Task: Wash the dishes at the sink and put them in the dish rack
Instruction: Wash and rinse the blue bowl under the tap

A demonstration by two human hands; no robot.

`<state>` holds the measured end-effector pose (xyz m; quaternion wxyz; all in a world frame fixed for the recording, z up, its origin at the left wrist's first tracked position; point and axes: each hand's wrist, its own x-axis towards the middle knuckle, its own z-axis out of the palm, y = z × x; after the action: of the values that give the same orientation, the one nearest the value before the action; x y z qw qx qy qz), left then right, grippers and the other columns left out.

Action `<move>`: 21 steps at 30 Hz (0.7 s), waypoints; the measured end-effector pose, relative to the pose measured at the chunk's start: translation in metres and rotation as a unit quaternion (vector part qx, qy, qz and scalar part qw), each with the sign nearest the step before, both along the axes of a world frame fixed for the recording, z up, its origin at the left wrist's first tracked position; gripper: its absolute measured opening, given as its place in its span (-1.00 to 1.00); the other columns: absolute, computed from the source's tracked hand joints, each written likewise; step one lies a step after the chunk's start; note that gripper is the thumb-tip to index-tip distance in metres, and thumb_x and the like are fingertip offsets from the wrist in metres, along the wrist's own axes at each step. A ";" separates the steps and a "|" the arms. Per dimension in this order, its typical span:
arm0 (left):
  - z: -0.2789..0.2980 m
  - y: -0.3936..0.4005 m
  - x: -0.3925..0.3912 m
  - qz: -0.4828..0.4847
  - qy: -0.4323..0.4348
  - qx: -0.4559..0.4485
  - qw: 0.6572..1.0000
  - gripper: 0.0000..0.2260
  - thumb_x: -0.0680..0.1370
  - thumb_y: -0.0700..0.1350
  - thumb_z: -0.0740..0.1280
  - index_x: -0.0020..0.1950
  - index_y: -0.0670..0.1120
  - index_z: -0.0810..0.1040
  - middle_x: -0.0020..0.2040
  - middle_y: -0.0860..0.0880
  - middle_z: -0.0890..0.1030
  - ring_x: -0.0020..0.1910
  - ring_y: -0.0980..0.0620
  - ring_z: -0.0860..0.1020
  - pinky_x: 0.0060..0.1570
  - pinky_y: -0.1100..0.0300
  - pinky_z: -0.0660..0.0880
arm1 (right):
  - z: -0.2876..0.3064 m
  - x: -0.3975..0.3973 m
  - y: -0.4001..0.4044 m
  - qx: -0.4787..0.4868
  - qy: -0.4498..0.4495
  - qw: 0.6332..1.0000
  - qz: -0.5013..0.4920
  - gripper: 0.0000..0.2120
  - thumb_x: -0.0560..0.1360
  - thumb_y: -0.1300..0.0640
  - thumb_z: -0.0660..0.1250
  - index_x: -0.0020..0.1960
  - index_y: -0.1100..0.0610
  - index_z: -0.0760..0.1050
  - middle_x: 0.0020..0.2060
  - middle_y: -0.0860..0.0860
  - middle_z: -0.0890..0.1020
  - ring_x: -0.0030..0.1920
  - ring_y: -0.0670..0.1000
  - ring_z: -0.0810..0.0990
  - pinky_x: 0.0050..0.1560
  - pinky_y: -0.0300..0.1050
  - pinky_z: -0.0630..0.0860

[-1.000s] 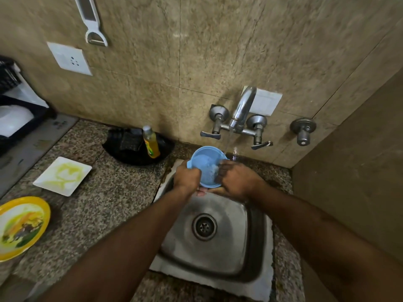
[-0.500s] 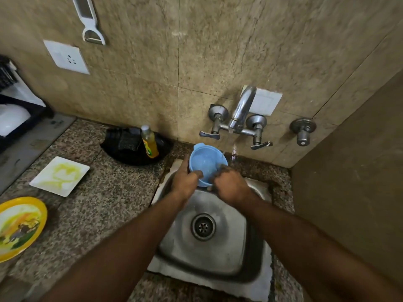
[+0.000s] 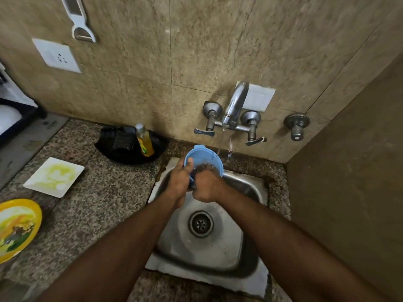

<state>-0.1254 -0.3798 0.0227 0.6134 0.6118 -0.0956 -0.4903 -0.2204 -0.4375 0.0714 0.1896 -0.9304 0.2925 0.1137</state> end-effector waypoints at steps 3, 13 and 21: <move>-0.004 0.003 0.002 0.001 0.005 0.007 1.000 -0.73 0.70 0.18 0.18 0.32 0.19 0.56 0.24 -0.02 0.69 0.22 -0.11 0.66 -0.05 -0.13 0.66 | 0.005 0.002 0.002 0.018 -0.001 0.999 0.028 -0.55 0.46 0.19 0.39 0.34 0.20 0.52 0.28 0.18 0.59 0.28 0.18 0.56 0.25 -0.03 0.51; -0.006 0.007 -0.005 0.022 0.040 0.027 0.999 -0.62 0.70 0.24 0.13 0.35 0.08 0.54 0.23 -0.10 0.68 0.16 -0.20 0.67 -0.26 -0.03 0.63 | 0.019 -0.017 0.013 -0.106 0.125 0.986 0.041 -0.73 0.51 -0.02 0.33 0.15 0.06 0.61 0.08 0.03 0.67 0.14 0.10 0.63 0.02 -0.08 0.50; -0.002 -0.002 -0.023 0.027 -0.032 0.020 0.999 -0.64 0.74 0.13 0.09 0.38 0.01 0.54 0.27 -0.04 0.64 0.20 0.05 0.62 0.22 0.11 0.50 | 0.005 0.001 0.015 -0.038 0.058 0.997 -0.025 -0.48 0.43 -0.02 0.35 0.38 0.03 0.48 0.27 0.06 0.62 0.25 0.15 0.60 0.31 0.12 0.48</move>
<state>-0.1480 -0.3820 0.0210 0.6106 0.6416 -0.0891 -0.4556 -0.2193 -0.4222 0.0764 0.1395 -0.9213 0.3299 0.1512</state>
